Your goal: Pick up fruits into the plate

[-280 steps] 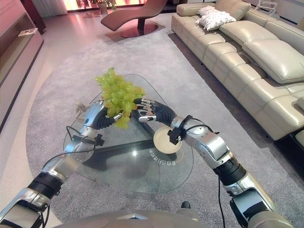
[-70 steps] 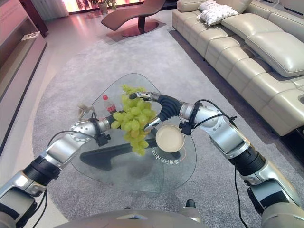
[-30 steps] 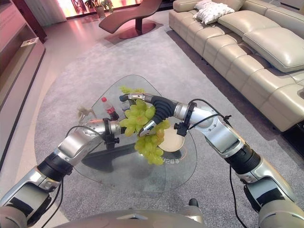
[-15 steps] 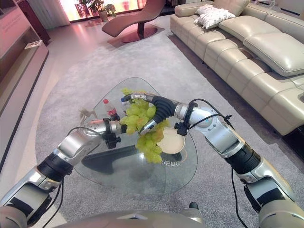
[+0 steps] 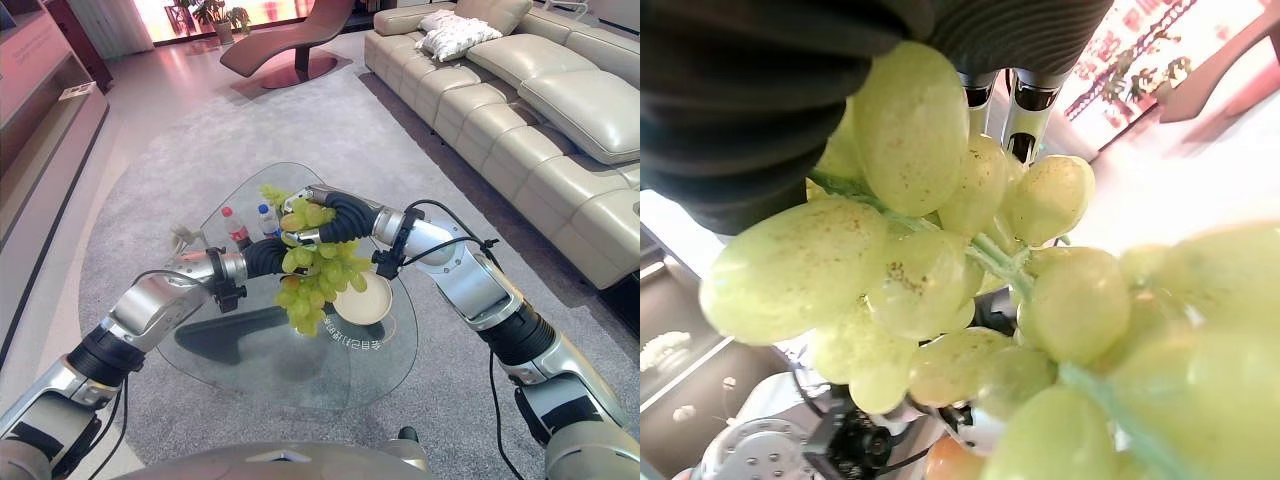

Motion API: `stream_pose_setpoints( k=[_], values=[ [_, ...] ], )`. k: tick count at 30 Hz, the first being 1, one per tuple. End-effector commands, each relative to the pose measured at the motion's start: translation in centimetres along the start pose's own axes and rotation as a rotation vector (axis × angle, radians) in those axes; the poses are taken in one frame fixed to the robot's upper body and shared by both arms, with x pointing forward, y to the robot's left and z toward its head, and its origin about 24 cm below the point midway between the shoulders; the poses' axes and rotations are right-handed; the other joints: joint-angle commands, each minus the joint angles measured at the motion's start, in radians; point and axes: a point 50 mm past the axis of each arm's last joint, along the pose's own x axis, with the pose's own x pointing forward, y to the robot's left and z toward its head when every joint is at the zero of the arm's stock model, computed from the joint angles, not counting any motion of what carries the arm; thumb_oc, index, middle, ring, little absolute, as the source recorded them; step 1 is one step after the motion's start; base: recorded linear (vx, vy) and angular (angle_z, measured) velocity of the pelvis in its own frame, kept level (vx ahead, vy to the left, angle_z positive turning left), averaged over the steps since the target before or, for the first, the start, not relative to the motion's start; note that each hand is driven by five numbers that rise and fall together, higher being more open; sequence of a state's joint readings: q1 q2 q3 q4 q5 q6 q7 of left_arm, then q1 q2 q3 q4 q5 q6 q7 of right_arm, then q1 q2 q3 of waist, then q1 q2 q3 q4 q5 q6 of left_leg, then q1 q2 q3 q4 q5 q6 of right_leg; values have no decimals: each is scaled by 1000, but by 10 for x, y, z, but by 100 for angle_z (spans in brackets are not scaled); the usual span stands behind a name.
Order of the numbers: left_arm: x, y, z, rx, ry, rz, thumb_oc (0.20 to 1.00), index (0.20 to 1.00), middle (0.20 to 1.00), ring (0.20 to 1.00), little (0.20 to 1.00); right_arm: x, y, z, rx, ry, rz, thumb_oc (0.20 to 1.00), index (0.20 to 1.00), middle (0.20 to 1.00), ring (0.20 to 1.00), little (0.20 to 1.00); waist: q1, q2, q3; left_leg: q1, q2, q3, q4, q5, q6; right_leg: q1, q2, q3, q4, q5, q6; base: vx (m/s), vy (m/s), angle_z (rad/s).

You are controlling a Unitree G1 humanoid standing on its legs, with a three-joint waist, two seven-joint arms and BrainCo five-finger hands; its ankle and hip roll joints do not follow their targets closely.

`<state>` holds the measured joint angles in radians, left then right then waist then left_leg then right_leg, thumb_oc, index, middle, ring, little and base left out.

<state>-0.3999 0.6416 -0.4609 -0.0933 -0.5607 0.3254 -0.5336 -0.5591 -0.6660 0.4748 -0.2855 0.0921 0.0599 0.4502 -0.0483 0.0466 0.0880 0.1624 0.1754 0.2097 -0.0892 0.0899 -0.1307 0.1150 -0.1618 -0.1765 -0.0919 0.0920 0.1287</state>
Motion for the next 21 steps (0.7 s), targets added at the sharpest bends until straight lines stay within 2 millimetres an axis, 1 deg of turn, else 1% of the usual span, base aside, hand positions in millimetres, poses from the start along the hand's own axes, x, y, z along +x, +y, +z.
stream_pose_setpoints(
  k=[1,12,13,14,15,17,21],
  values=[
    [-23,37,53,98,-199,161,200,200,200,200,200,0,-9,15,-92,-62,-12,200,200,200,200,200,5,-35,-21,-18,-14,-6,20,-64,22,27,-27,-18,48,-71,15,0,0,0],
    [-17,31,52,92,-203,138,200,200,200,200,200,0,-9,18,-69,-93,-58,200,200,200,200,200,-2,-33,-18,-12,-15,1,21,-69,24,28,-27,-11,50,-74,16,0,0,0],
    [-17,31,52,85,-207,140,231,231,231,231,231,0,-9,18,-66,-96,-63,200,200,200,200,200,-2,-33,-18,-11,-15,1,21,-69,24,28,-27,-12,50,-74,16,0,0,0],
    [-16,31,51,79,-214,146,580,580,580,580,580,0,-8,18,-62,-101,-66,200,200,200,200,200,-3,-33,-19,-10,-15,2,21,-69,24,28,-27,-12,50,-75,16,0,0,0],
    [-15,30,50,76,-207,139,1000,1000,1000,1000,1000,1,-7,18,-59,-105,-69,200,200,200,200,200,-2,-33,-19,-10,-15,2,21,-69,24,28,-27,-11,50,-74,16,0,0,0],
    [-11,26,47,90,-187,107,1000,1000,1000,1000,1000,2,-6,19,-56,-114,-74,200,200,200,200,200,-3,-32,-18,-10,-14,4,21,-69,24,28,-26,-13,50,-73,17,0,0,0],
    [-13,26,46,104,-155,79,1000,1000,1000,1000,1000,0,-9,20,-51,-114,-81,200,200,200,200,200,-6,-30,-19,-10,-13,9,21,-68,24,26,-26,-13,51,-74,16,0,0,0]
  ],
)
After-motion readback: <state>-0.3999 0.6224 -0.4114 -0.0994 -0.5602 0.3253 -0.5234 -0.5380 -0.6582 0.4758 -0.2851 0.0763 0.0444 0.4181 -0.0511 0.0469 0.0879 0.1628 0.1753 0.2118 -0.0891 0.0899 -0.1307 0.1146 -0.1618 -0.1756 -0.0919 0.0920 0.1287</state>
